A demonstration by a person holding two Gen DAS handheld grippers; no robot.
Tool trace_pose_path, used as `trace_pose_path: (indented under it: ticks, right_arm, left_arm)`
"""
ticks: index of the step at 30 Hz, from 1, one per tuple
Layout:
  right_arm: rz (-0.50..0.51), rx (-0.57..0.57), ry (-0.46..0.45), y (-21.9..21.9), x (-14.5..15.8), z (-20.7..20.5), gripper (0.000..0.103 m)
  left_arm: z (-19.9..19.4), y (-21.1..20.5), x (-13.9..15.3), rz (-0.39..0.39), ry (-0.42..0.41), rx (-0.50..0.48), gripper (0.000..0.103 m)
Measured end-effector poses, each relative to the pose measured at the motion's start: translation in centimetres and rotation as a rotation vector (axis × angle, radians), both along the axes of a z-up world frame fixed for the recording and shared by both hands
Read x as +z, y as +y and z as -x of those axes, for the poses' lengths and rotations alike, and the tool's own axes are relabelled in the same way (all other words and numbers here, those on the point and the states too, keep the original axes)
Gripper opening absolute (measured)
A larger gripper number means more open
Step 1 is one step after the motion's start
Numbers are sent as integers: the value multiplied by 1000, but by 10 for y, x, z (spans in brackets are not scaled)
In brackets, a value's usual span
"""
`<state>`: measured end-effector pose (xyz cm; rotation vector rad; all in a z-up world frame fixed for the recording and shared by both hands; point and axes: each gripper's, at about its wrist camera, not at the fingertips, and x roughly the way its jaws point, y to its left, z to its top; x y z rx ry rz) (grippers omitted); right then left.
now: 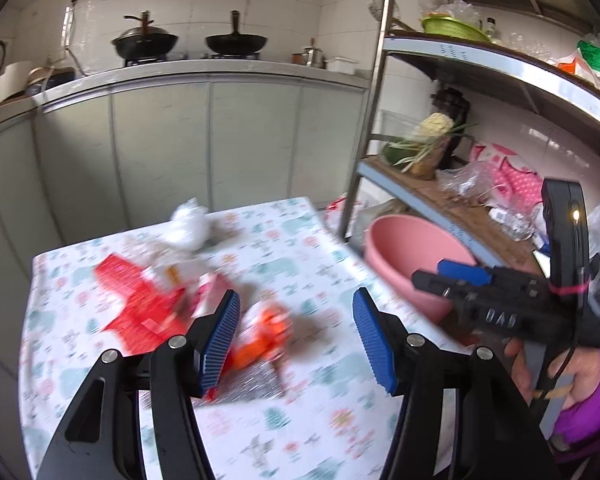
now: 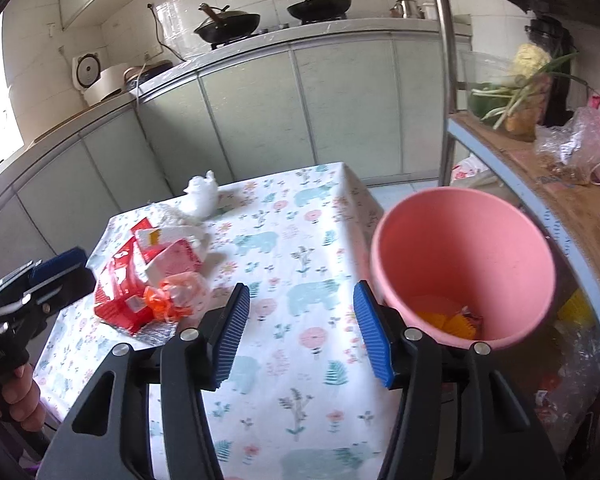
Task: Collect trash
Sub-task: 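Move both grippers back toward the remaining trash on the table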
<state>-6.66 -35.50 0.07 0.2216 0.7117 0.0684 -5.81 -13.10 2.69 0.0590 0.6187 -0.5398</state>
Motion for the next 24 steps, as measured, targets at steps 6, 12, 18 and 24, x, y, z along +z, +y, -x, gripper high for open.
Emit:
trace_pose_path:
  ticks: [6,12,18,24]
  right_arm:
    - [-20,67,24,25,-10,-10,56]
    - [-28,139,54,50,-20,-20,56]
    - [-25,199,60,69,-22,-31,56]
    - [-10,240,72,85,-27,-44,56]
  left_arm:
    - [10,39,-18,-47,12,81,58]
    - [0,66,-38,-35,73,159,58]
    - [-25,79,-55,65,172,194,57]
    - [-47,78,-68,129,250,198,46]
